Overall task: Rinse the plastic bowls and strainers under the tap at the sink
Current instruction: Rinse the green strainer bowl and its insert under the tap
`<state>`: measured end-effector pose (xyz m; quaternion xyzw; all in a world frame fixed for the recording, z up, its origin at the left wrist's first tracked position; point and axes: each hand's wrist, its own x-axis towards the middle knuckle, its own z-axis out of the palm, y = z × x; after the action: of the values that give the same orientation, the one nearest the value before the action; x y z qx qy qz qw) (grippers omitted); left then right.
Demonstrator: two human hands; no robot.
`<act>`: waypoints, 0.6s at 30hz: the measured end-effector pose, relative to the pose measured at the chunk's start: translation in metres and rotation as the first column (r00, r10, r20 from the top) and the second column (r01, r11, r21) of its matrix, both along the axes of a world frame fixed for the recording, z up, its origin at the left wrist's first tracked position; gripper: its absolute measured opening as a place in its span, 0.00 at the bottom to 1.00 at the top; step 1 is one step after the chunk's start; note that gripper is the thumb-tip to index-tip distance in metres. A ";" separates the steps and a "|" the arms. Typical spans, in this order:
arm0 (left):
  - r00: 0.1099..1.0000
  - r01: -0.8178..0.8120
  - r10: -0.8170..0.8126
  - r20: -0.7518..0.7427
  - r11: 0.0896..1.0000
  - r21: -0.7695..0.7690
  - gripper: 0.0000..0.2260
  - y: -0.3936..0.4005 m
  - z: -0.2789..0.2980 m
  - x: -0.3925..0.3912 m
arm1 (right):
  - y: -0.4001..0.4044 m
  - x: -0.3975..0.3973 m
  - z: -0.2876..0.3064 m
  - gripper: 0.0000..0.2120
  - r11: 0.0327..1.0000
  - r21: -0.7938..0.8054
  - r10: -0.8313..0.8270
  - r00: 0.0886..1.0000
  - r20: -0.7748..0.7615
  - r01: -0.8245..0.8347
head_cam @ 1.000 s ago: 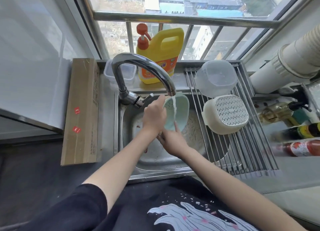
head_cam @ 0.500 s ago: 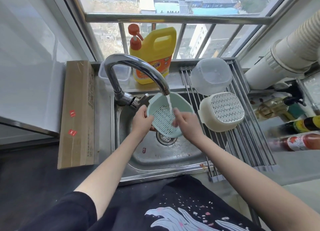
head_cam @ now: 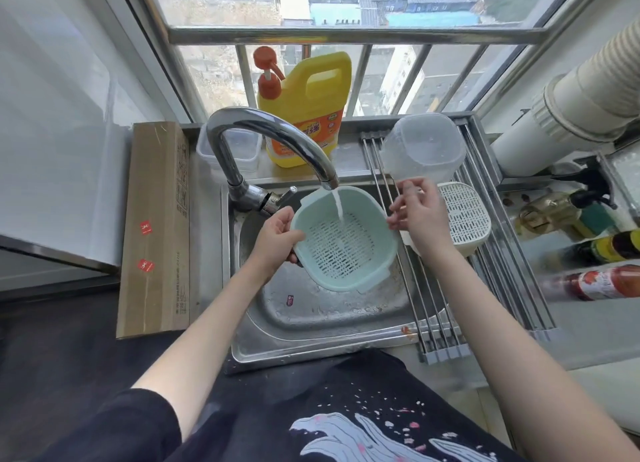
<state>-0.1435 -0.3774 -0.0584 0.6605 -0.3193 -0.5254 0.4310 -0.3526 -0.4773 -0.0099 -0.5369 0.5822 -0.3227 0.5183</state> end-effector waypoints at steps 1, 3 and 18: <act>0.999 0.030 -0.028 0.043 0.999 -0.044 0.10 -0.001 0.004 -0.002 | 0.003 -0.008 -0.003 0.09 1.000 0.029 0.014 0.998 -0.054 -0.013; 0.987 0.071 -0.053 0.149 0.990 -0.123 0.07 -0.002 0.007 -0.007 | 0.009 -0.018 -0.013 0.11 0.994 0.080 0.088 0.982 -0.167 -0.075; 0.102 0.739 0.349 0.932 0.601 -0.306 0.11 0.028 -0.007 -0.033 | 0.043 0.029 -0.021 0.21 0.442 0.897 -0.517 0.822 0.240 0.015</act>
<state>-0.1762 -0.3492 -0.0657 0.5165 -0.8009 0.1727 0.2490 -0.3236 -0.4346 -0.0309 0.0005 0.5933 -0.1885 0.7826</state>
